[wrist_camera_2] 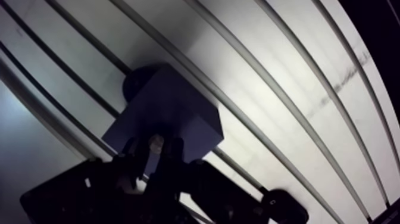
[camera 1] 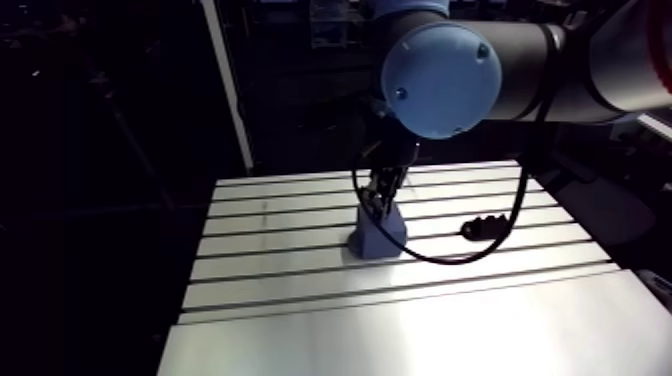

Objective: Pick up the M10 bolt and insert it into the hex recess until seated.

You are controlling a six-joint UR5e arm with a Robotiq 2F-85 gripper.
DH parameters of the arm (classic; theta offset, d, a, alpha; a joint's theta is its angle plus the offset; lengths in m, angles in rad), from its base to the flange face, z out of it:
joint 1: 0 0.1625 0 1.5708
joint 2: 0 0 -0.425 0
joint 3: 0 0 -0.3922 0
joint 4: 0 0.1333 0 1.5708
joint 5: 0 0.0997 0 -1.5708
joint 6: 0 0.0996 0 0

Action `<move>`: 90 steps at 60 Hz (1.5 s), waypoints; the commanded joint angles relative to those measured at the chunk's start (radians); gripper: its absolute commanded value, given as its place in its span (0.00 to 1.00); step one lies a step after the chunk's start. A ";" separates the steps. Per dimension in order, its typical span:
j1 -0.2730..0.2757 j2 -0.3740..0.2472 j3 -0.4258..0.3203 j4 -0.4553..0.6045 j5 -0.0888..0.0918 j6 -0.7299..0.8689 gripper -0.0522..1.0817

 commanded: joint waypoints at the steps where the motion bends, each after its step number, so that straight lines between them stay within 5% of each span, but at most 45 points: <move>1: 0.003 -0.003 0.007 0.004 -0.002 0.004 0.73; 70: 0.009 -0.014 0.018 0.001 -0.003 0.115 0.72; 73: 0.008 -0.014 0.018 0.001 -0.003 0.115 0.68; 75: 0.007 -0.014 0.018 0.004 -0.006 0.115 0.43; 76: 0.007 -0.014 0.018 0.004 -0.006 0.115 0.43; 77: 0.007 -0.013 0.018 0.003 -0.006 0.115 0.27; 78: 0.007 -0.013 0.018 0.003 -0.006 0.115 0.27; 79: 0.007 -0.014 0.018 0.004 -0.008 0.115 0.13; 90: 0.007 -0.016 0.016 0.001 -0.009 0.115 0.06</move>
